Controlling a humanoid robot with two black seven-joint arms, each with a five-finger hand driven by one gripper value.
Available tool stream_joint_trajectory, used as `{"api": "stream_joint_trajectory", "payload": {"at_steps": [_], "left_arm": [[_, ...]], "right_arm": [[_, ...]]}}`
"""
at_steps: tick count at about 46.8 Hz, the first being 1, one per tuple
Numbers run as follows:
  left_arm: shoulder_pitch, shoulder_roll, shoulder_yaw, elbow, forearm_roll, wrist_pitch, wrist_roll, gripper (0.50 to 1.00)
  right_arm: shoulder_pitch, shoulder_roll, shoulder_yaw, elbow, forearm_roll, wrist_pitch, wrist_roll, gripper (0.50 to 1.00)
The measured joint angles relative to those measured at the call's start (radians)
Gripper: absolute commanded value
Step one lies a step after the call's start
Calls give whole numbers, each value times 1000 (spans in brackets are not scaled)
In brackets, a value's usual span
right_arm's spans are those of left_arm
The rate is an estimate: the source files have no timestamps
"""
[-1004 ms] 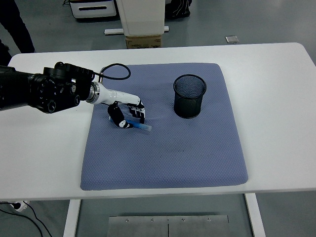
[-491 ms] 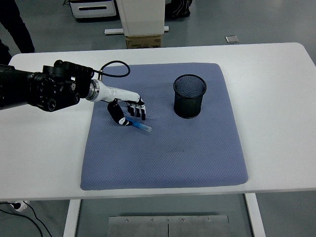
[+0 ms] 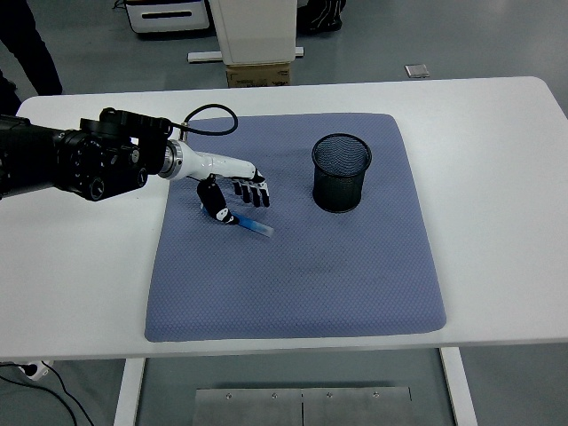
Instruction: Left hand places marker in pen holder
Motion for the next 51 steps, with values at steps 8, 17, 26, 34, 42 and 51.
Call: {"api": "stream_joint_trajectory", "payload": {"at_steps": [8,17,26,34,42,51], "left_arm": [[-12,0,0,-5,30,-8,-4,722],[-31,0,0,-19,36,-32,-6,722],[-36,-2,1,-53,36,-33,-5,722],[-36,-3,2,-54,38,-31,0,716],[-33,-16,3,-54,39,-28,2,710],[-27,-22,4,-54,41,-27,3,695]], "right_arm": [[0,0,0,0,0,0,0,1000],[0,0,0,0,0,0,0,1000],[0,0,0,0,0,0,0,1000],[0,0,0,0,0,0,0,1000],[0,0,0,0,1,0,0,1000],[0,0,0,0,0,0,0,1000]]}}
